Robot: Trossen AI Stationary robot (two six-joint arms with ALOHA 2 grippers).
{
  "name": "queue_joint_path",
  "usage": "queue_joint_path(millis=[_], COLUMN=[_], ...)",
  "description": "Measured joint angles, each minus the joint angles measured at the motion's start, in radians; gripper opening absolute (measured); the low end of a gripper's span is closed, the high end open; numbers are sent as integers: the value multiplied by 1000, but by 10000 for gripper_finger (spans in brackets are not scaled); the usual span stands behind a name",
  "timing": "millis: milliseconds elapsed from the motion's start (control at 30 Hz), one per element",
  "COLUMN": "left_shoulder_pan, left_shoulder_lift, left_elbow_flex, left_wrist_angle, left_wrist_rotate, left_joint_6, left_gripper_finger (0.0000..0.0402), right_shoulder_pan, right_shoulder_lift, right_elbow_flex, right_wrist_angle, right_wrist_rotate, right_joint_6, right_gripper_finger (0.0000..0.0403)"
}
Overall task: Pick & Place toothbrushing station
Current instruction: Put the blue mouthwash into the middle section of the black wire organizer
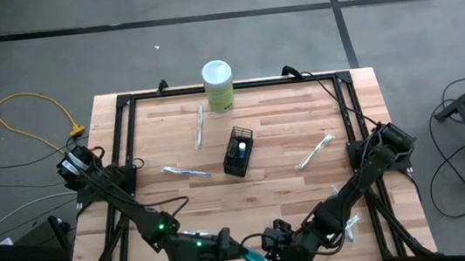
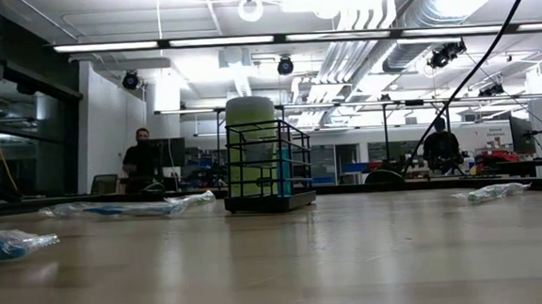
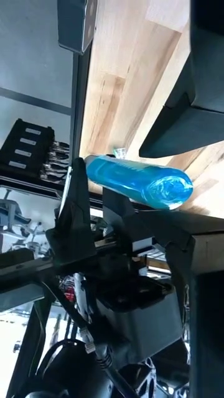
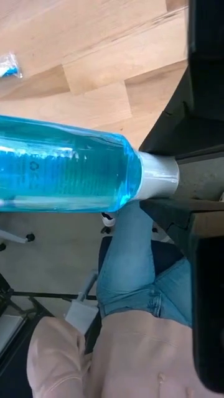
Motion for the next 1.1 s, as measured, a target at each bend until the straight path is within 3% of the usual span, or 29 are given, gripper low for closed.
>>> queue_joint_path(millis=[300,900,1100], left_shoulder_pan=[34,41,40], left_shoulder_lift=[0,0,0], left_elbow_flex=[0,0,0], left_wrist_angle=[-4,-16,-20], left_wrist_rotate=[78,101,102], left_joint_6=[-19,-23,-23], left_gripper_finger=[140,140,112], right_shoulder_pan=[-6,-26,-26], right_shoulder_lift=[0,0,0], right_elbow_flex=[0,0,0], right_wrist_angle=[3,3,3], right_wrist_rotate=[-9,-31,-33], right_joint_6=[-1,-45,-45], right_gripper_finger=[86,86,86])
